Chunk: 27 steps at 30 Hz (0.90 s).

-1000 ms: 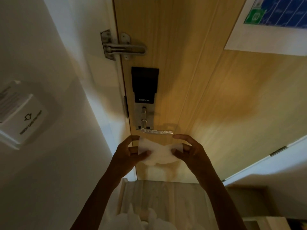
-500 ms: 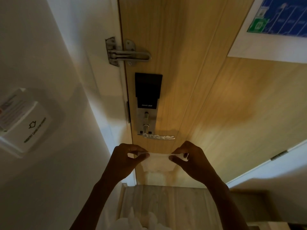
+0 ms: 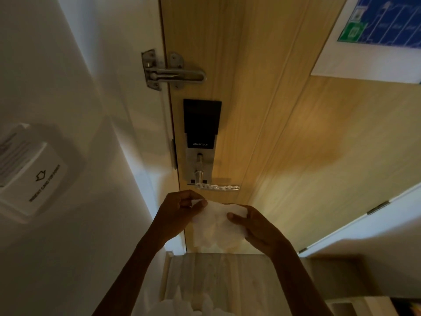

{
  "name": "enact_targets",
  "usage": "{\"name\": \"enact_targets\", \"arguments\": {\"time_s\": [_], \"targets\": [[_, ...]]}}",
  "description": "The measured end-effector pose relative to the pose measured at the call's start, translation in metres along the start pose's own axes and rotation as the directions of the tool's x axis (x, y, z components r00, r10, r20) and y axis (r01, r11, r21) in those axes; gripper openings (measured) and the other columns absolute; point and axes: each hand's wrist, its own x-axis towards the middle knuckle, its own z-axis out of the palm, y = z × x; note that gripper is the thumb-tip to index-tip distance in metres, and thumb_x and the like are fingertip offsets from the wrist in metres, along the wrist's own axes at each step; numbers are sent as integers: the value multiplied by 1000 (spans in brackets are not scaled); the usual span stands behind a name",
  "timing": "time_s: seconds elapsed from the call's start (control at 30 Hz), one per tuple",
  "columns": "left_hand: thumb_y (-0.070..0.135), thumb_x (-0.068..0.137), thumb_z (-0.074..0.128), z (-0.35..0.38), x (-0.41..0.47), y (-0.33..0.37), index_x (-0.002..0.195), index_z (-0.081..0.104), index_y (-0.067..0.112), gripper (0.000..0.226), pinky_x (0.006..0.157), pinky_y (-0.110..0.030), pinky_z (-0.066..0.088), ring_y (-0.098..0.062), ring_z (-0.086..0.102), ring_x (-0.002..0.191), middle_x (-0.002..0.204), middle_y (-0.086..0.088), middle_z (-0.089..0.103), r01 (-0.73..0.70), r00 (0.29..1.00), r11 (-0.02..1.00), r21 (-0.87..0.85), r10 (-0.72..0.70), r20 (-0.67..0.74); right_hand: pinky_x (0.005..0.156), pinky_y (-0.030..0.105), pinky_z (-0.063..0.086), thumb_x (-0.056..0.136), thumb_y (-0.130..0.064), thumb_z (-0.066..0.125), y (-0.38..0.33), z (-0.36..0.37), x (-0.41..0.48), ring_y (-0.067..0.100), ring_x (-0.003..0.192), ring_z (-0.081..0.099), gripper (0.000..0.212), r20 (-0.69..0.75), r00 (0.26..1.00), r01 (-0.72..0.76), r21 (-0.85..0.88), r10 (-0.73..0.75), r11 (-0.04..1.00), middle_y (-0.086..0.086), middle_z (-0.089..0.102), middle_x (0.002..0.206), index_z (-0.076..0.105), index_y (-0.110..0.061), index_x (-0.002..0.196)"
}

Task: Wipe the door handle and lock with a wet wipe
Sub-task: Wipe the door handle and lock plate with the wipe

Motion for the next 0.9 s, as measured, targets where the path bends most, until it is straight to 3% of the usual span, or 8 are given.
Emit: {"name": "enact_targets", "arguments": {"time_s": [0.13, 0.2, 0.27, 0.37, 0.47, 0.6, 0.77, 0.9], "targets": [[18, 88, 68, -1, -1, -1, 83, 68, 27, 10, 56, -25, 60, -5, 69, 74, 88, 3, 70, -7, 1000, 999, 48, 7, 3, 72, 33, 58, 44, -37, 95, 19, 0, 6, 26, 93, 71, 75, -89, 987, -114, 196, 133, 974, 16, 74, 100, 68, -4, 106], [20, 87, 69, -2, 0, -4, 83, 69, 27, 8, 58, -32, 62, -12, 69, 75, 90, 2, 70, -10, 1000, 998, 68, 9, 12, 75, 34, 59, 45, -36, 94, 26, 4, 5, 28, 99, 69, 83, -121, 978, -131, 267, 168, 955, 19, 72, 105, 63, 0, 113], [22, 86, 70, -3, 2, -6, 84, 70, 28, 6, 59, -33, 62, -17, 70, 76, 90, 1, 71, -37, 999, 995, 96, 35, 22, 84, 38, 58, 58, -32, 90, 26, 8, 1, 34, 110, 64, 77, -105, 979, -138, 303, 177, 943, 22, 67, 118, 61, 0, 121], [25, 84, 71, -4, 4, -11, 85, 71, 27, 2, 57, -25, 60, -13, 69, 76, 88, 5, 71, -93, 996, 980, 177, 91, 23, 84, 42, 58, 70, -28, 83, 26, 10, -4, 32, 105, 67, 57, -135, 972, -151, 267, 192, 952, 16, 72, 111, 61, -6, 118], [21, 83, 73, -8, 8, -14, 89, 74, 21, 6, 58, -27, 61, -13, 71, 73, 82, 7, 73, -89, 996, 984, 157, 88, 16, 87, 47, 56, 54, -34, 92, 21, 7, -7, 36, 108, 65, 75, -204, 967, -103, 247, 156, 963, 19, 69, 116, 64, -6, 117], [16, 84, 72, -21, 16, -18, 90, 75, 17, 7, 62, -27, 61, -17, 74, 71, 80, 0, 75, -69, 996, 993, 92, 74, -47, 77, 43, 59, 87, -21, 65, 6, -4, -19, 34, 102, 68, 26, -267, 964, 76, 263, -3, 962, 22, 68, 117, 73, -7, 106], [15, 89, 65, -33, 38, -25, 94, 71, 20, 9, 70, -30, 62, -20, 75, 77, 89, -6, 75, -2, 969, 1000, -3, 2, -247, 85, 46, 53, 98, -30, 49, -27, -16, -21, 32, 108, 64, 32, -437, 833, 297, -162, -338, 941, 14, 68, 118, 64, -15, 122], [21, 92, 63, -34, 63, -36, 101, 72, 17, 13, 80, -37, 61, -19, 74, 84, 93, -6, 76, 57, 979, 997, 43, -47, -201, 92, 29, 53, 101, -20, 45, -33, -10, 0, 10, 109, 64, 32, -405, 673, 344, -568, -618, 748, 3, 69, 119, 59, -15, 129]]}}
